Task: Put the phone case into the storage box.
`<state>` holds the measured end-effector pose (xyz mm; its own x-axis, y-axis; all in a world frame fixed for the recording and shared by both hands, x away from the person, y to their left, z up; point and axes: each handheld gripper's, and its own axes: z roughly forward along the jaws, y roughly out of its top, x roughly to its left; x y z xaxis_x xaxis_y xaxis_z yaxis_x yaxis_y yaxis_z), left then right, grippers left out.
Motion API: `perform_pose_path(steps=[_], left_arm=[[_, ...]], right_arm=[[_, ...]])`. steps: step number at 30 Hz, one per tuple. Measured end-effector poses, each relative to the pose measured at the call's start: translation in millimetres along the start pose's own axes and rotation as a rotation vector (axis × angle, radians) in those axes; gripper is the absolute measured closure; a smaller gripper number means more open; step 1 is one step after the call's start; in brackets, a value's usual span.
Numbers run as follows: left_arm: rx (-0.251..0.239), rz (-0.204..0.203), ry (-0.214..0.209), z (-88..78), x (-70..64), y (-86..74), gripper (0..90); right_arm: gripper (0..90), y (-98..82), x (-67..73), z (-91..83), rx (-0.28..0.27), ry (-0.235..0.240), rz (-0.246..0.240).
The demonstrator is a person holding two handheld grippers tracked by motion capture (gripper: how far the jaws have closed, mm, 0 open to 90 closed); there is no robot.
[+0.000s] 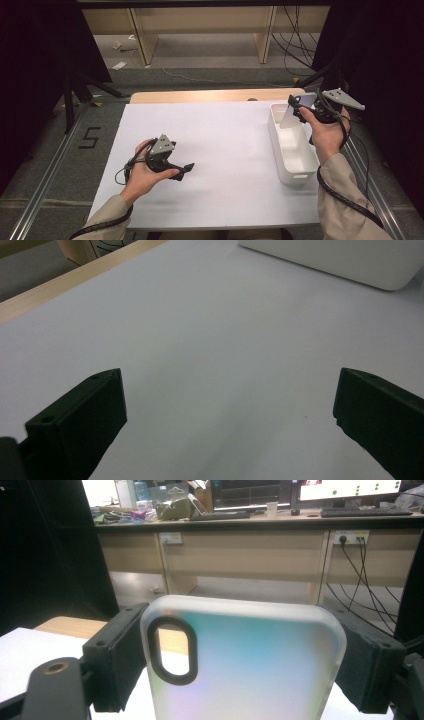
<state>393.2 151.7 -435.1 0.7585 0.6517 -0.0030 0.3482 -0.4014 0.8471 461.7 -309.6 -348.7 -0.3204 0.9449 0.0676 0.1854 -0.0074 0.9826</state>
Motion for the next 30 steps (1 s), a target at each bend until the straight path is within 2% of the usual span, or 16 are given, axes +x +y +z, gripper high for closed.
perform_pose_path(steps=[30], left_arm=[[-0.003,-0.007,0.000,-0.4,0.8,-0.6,0.2]], right_arm=[[18.7,-5.9,-3.4,11.3,0.022,-0.007,-0.003]])
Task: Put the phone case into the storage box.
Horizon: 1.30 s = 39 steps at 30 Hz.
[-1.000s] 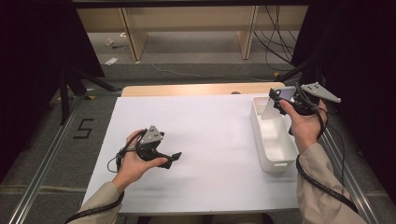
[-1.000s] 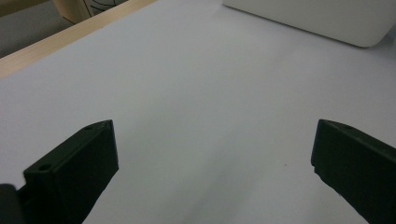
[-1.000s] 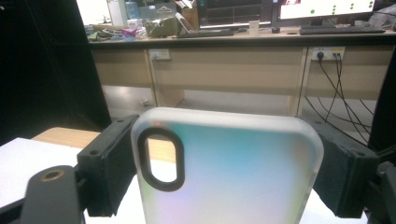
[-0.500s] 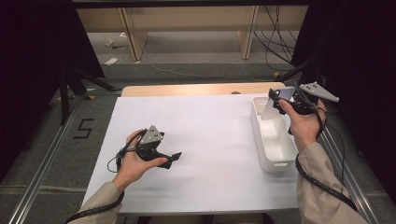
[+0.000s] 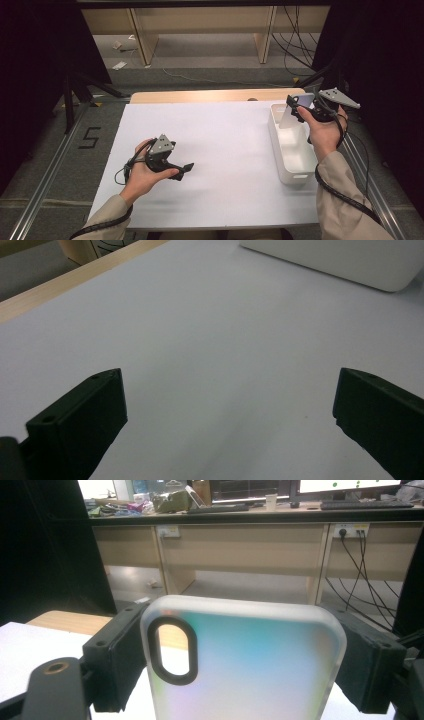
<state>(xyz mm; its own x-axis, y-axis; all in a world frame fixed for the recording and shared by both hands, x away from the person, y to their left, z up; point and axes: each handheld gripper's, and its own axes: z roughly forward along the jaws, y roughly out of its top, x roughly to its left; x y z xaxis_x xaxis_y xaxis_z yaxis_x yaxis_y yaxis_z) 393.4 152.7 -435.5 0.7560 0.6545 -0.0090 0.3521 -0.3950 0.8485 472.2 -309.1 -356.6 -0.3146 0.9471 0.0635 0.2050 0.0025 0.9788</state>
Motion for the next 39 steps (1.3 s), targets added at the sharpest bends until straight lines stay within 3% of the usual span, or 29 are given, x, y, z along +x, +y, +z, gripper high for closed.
perform_pose_path(steps=[39], left_arm=[[0.001,0.000,0.001,-0.1,0.5,0.0,0.2]], right_arm=[[18.7,-0.4,-7.1,16.0,0.025,-0.029,-0.002]])
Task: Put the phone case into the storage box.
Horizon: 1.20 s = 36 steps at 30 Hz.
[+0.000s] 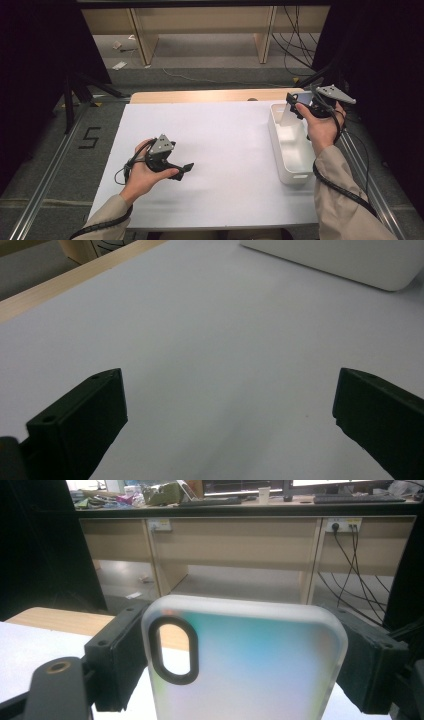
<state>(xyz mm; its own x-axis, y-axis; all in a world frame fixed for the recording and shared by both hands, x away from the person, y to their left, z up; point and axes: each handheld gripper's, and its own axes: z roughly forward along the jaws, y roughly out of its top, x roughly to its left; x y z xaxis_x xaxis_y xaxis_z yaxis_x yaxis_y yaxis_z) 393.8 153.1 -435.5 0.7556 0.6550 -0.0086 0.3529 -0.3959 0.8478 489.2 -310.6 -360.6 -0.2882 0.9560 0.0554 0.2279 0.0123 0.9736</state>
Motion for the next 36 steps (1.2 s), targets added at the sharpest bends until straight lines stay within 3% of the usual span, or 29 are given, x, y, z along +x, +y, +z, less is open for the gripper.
perform_pose_path(steps=[36], left_arm=[[-0.001,0.000,0.002,-0.9,0.6,0.6,0.4]], right_arm=[[18.7,-0.1,2.0,14.1,0.020,0.004,0.006]])
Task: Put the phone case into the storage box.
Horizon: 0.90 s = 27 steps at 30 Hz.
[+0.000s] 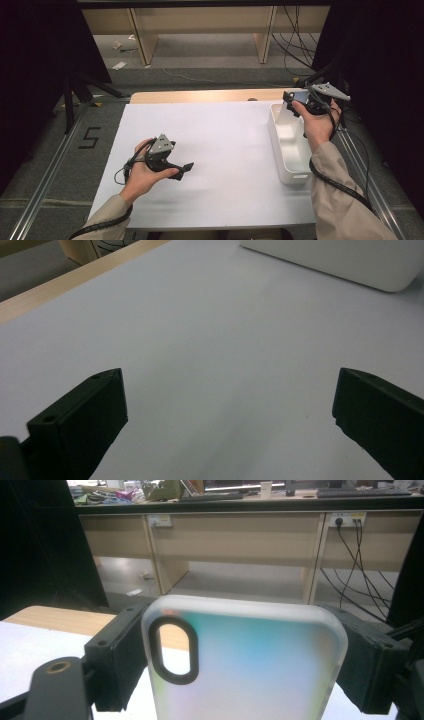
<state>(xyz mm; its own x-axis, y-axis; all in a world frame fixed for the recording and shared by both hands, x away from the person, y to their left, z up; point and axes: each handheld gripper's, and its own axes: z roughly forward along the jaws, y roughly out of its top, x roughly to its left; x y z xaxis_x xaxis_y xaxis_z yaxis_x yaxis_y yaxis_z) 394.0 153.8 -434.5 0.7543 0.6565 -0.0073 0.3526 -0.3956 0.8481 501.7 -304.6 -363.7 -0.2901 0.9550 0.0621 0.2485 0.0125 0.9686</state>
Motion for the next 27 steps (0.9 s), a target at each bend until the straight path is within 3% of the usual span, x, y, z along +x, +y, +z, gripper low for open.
perform_pose_path(steps=[27], left_arm=[[-0.003,-0.001,-0.001,0.0,0.1,0.4,0.4]], right_arm=[[18.7,2.7,1.3,12.7,0.010,-0.006,0.003]])
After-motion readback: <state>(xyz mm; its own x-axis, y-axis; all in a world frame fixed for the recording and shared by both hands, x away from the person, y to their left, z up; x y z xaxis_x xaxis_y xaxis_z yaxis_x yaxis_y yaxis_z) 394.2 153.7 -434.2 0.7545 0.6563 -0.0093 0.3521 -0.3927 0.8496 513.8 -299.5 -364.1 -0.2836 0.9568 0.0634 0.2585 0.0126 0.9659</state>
